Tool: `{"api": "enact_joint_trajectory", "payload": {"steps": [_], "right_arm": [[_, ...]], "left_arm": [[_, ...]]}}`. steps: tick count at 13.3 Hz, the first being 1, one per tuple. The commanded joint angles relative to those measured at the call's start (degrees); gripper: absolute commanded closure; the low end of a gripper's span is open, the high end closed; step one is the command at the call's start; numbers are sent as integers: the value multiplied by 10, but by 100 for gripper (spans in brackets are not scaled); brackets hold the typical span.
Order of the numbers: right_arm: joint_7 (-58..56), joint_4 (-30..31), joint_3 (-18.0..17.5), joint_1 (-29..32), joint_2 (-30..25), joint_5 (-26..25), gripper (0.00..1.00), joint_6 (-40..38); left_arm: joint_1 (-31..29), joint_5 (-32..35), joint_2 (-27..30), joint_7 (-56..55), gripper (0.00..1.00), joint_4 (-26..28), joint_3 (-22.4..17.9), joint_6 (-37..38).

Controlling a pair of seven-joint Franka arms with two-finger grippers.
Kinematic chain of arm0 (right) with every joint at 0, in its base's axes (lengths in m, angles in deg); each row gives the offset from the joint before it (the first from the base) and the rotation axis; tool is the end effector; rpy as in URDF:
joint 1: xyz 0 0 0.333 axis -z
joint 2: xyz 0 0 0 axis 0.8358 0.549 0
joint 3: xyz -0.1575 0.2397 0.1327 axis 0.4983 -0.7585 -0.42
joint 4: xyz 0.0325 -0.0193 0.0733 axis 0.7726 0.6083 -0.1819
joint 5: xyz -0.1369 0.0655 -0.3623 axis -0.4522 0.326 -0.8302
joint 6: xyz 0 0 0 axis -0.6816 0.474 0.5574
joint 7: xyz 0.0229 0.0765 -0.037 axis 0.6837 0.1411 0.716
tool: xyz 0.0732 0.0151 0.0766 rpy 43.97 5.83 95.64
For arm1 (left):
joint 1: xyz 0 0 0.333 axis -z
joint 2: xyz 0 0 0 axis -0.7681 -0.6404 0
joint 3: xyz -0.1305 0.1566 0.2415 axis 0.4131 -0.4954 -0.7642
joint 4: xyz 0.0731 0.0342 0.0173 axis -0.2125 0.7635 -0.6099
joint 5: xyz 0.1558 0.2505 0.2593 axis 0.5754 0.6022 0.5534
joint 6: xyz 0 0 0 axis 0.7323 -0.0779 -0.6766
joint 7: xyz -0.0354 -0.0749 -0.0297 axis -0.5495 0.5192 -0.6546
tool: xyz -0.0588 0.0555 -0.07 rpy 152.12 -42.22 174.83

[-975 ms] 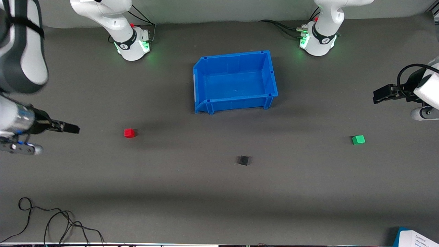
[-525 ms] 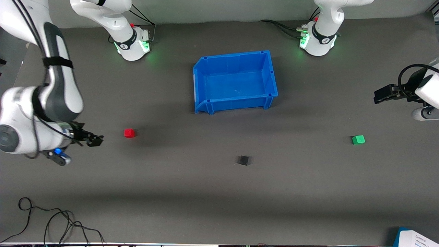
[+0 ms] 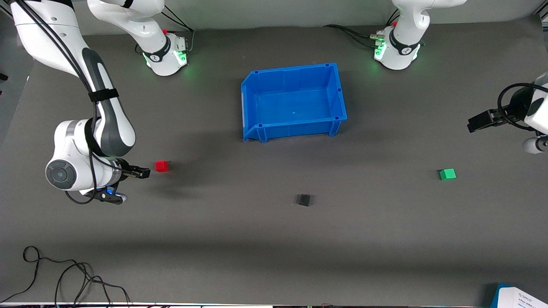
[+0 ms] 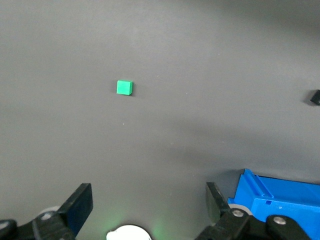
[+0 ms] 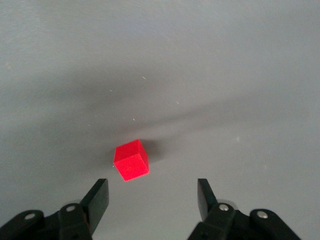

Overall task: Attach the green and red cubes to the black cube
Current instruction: 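Reach the right gripper down over the red cube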

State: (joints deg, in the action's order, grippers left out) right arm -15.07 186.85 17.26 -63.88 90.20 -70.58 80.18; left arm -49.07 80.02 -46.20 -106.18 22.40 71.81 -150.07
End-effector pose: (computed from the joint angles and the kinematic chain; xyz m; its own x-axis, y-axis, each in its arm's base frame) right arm 0.6095 0.0186 0.2792 0.9348 -0.2115 -0.2853 -0.1847 -0.9757 0.1180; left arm 0.5707 -0.0157 0.6062 0.9566 0.2625 -0.1263 0.2564 -0.9645 -0.0626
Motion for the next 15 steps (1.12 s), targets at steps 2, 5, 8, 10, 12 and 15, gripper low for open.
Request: {"api": "enact_joint_trajectory", "payload": {"steps": [2, 5, 8, 10, 12, 15], "right_arm": [[-63, 78, 1, -2, -23, 9, 0, 106], [-70, 131, -1, -3, -14, 11, 0, 212], [-119, 146, -2, -1, -6, 26, 2, 242], [-164, 147, -2, -1, 8, 80, 6, 240], [-195, 147, -2, -2, 20, 121, 6, 239], [-206, 141, -2, -4, 37, 122, 5, 241]], "left_arm": [[-8, -4, 13, -121, 0, 9, -20, 14], [-40, -13, 10, -245, 0, 7, -26, 16], [-87, -11, -1, -297, 0, 10, -28, 25], [-124, -18, -16, -347, 0, 11, -28, 4], [-140, -18, -41, -441, 0, 13, -28, -39], [-145, -18, -82, -606, 0, 13, -28, -100]]}}
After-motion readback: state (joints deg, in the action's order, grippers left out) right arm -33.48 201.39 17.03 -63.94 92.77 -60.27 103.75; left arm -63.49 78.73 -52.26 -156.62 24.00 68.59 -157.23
